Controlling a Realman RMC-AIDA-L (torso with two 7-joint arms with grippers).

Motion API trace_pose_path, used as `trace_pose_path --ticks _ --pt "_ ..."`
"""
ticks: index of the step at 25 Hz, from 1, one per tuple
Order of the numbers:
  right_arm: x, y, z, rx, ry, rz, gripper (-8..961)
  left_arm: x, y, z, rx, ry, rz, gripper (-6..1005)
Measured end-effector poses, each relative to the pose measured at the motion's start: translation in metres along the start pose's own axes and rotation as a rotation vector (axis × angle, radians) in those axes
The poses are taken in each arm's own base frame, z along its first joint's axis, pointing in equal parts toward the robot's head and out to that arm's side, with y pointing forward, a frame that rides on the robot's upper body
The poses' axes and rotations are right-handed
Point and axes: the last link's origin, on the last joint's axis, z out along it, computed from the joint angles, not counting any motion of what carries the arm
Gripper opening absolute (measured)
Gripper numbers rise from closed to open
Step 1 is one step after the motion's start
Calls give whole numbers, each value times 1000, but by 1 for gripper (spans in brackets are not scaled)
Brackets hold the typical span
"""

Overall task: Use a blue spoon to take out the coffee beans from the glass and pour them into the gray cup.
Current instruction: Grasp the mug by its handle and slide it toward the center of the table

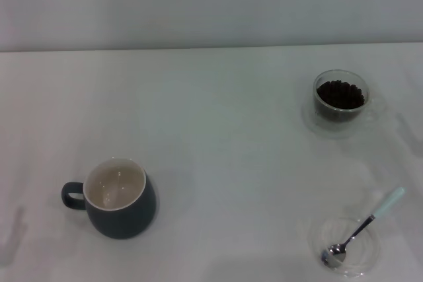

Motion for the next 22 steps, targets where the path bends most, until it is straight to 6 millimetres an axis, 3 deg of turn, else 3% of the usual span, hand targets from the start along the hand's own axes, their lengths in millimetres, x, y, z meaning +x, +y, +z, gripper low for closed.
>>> trace_pose_path --ticks 7,22 --pt "0 0 4 -1 3 0 874 -5 2 -4 -114 -65 94 871" --pt "-1 3 10 -8 5 4 873 -18 26 43 -368 -174 235 867"
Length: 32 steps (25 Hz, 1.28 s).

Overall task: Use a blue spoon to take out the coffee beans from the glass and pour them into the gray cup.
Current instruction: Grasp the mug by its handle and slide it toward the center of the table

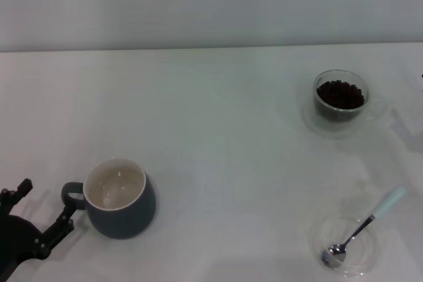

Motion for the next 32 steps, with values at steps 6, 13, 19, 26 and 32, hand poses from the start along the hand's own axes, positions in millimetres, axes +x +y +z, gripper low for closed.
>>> trace_pose_path --ticks 6,13,19,26,32 --pt "0 0 0 -1 -1 0 873 -1 -2 7 -4 -20 8 865" --pt "-1 0 0 -2 -4 0 873 -4 -1 12 -4 -45 6 862" --pt "-1 0 0 -3 -6 0 873 -6 4 18 3 -58 23 819" --pt "-1 0 0 -3 -6 1 873 -4 5 25 -1 -54 36 605" --pt "-1 0 0 -3 -5 -1 873 -2 9 30 -4 -49 22 356"
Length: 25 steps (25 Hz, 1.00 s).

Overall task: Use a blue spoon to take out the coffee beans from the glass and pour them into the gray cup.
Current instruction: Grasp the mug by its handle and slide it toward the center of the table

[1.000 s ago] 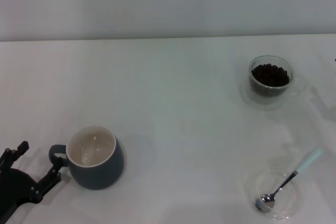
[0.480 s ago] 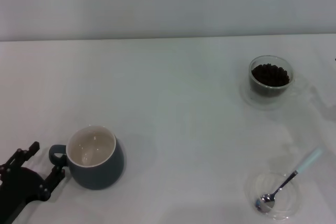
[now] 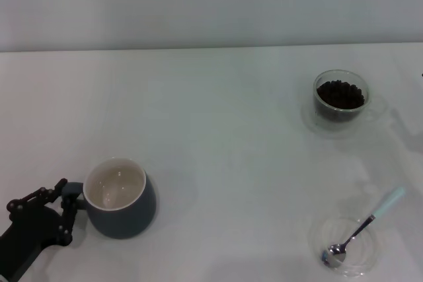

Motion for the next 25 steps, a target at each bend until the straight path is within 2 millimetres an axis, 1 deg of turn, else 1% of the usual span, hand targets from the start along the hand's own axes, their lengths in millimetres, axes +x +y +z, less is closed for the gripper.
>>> trace_pose_path --ticks 6,16,21,25 --pt "1 -1 0 3 4 -3 873 1 3 3 11 7 -15 99" --pt "1 -2 -1 5 5 -8 873 5 14 8 -14 29 13 98" --pt "0 -1 0 3 2 -8 873 10 21 19 -28 41 40 98" --pt "0 -2 0 3 1 -9 872 14 22 30 -40 36 49 97"
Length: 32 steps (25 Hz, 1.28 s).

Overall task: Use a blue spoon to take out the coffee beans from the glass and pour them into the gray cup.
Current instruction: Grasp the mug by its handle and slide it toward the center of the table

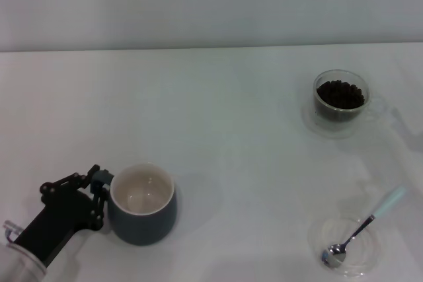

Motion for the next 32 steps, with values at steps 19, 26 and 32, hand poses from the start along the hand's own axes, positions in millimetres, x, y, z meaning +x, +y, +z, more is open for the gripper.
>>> trace_pose_path --ticks 19,26,32 --pt "-1 0 0 -2 -3 -2 872 9 16 36 -75 -44 -12 97" --pt "0 0 0 -3 -2 -2 872 5 19 29 -65 -52 -32 95" --pt "0 0 -1 -6 1 -3 872 2 21 24 -62 -56 -40 127"
